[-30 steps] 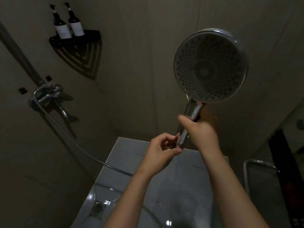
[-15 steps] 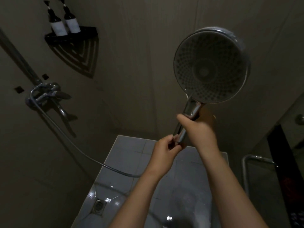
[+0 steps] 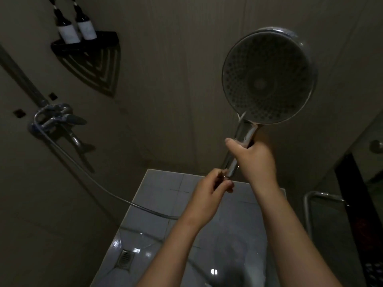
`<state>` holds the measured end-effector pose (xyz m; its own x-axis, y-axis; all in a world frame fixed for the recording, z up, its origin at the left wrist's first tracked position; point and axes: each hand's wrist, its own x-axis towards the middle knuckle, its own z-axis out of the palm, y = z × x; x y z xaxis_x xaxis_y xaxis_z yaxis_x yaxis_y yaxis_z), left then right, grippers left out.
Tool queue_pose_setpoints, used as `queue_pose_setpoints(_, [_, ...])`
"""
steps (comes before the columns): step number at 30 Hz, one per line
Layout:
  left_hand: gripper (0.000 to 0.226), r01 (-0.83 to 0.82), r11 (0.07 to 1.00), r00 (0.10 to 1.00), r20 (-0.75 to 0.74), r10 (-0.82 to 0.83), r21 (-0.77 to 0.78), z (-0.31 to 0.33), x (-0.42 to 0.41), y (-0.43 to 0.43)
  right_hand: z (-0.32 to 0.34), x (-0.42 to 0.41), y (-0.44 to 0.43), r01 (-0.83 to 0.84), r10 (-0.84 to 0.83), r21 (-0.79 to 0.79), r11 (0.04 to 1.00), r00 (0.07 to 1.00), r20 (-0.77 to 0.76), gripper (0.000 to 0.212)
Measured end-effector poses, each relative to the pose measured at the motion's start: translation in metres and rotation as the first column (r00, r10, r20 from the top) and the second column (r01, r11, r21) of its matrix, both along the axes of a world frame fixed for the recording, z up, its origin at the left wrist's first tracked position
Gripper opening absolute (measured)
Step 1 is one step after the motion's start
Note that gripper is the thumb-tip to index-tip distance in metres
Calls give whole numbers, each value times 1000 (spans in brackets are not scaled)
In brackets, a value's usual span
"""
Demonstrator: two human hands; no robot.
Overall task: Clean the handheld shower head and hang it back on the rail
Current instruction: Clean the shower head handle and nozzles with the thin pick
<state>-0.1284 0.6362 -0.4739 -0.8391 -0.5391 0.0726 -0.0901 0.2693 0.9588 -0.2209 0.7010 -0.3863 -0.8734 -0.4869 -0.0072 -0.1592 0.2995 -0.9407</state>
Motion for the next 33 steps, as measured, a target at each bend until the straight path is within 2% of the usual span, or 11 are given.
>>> queue_pose_setpoints(4, [29, -158, 987, 984, -81, 156, -14, -4, -2, -1, 2, 1, 2, 10, -10, 23, 1000, 1000, 5, 33])
queue_pose_setpoints(7, [34, -209, 978, 973, -103, 206, -18, 0, -2, 1, 1, 4, 0, 2, -2, 7, 1000, 1000, 14, 33])
queue_pose_setpoints(12, [29, -100, 994, 993, -67, 102, 34, 1, -4, 7, -2, 6, -2, -7, 6, -21, 1000, 999, -40, 26])
queue_pose_setpoints(14, [21, -63, 998, 997, -47, 64, 23, 2, -4, 11, -7, 6, -4, 28, -38, -69, 997, 989, -141, 16])
queue_pose_setpoints(16, [11, -1, 997, 1000, -29, 3, 83, 2, -3, 11, -11, 5, -6, 64, -84, -96, 993, 971, -226, 12])
queue_pose_setpoints(18, [24, 54, 991, 998, 9, -55, 120, 0, -3, 9, -13, 5, -7, 76, -98, -97, 992, 965, -243, 19])
queue_pose_setpoints(21, [24, 51, 997, 998, 28, -53, 61, -4, -2, 6, -15, 2, -6, 95, -108, -70, 993, 969, -221, 23])
queue_pose_setpoints(26, [15, -70, 993, 997, -32, 68, -97, -11, -3, 4, -17, 2, -6, 100, -106, -43, 994, 979, -177, 27])
queue_pose_setpoints(29, [14, -145, 988, 987, -69, 142, -50, -12, -1, 6, -15, 5, -3, 72, -73, -10, 997, 994, -83, 28])
queue_pose_setpoints(33, [31, -199, 980, 975, -105, 198, 9, -14, 0, 6, -16, 8, -1, 79, -78, -30, 996, 997, 23, 32])
